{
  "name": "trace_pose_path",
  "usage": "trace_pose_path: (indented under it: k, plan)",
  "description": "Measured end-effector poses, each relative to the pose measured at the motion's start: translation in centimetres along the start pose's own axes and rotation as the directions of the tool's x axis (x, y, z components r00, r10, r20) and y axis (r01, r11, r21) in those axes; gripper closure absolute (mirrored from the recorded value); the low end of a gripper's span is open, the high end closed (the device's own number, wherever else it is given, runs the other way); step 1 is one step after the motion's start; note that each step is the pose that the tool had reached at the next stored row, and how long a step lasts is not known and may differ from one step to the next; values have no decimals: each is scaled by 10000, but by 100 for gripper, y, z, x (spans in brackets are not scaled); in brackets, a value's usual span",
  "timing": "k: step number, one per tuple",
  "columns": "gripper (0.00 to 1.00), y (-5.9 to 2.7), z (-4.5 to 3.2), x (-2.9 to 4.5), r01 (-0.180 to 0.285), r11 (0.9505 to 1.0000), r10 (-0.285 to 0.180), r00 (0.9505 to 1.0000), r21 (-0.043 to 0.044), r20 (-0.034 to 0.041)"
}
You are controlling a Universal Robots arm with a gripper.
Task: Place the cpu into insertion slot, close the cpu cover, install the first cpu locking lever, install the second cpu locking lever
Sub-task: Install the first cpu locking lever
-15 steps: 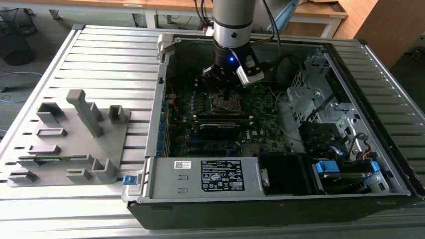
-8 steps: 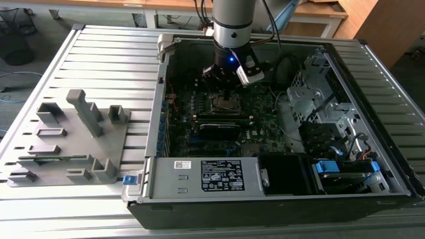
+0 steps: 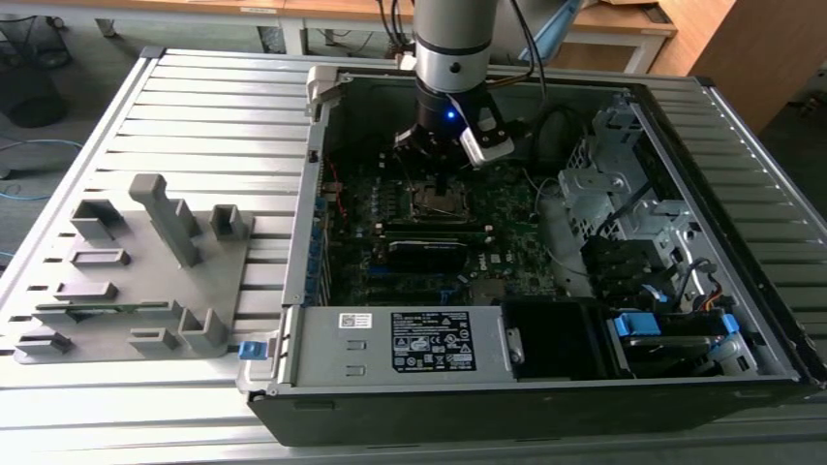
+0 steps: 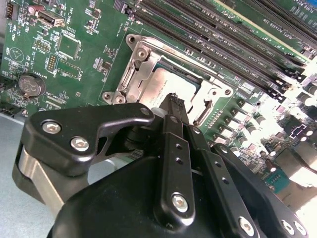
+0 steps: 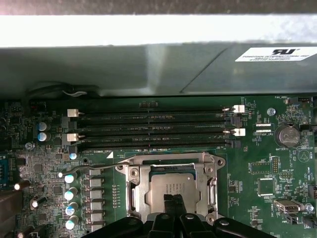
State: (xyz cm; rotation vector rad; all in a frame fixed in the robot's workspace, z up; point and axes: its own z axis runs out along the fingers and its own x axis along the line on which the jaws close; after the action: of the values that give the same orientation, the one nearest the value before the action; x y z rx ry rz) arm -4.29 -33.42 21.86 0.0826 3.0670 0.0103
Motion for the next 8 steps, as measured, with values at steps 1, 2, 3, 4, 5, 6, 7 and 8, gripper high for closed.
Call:
trace_pose_path:
  k: [1,2,3,4,5,6,7,8]
  plan:
    - [89,0,-1,0,0,10000,0,10000,-3,2]
    - [89,0,-1,0,0,10000,0,10000,-4,2]
    - [89,0,-1,0,0,10000,0,10000,-4,3]
    - [89,0,-3,0,0,10000,0,10000,-1,1]
    - [89,0,-3,0,-1,10000,1,10000,-2,2]
    - [89,0,-3,0,0,10000,0,10000,-2,1]
    - [89,0,-3,2,-1,10000,1,10000,-2,2]
    - [89,0,-4,4,-1,10000,1,10000,-1,1]
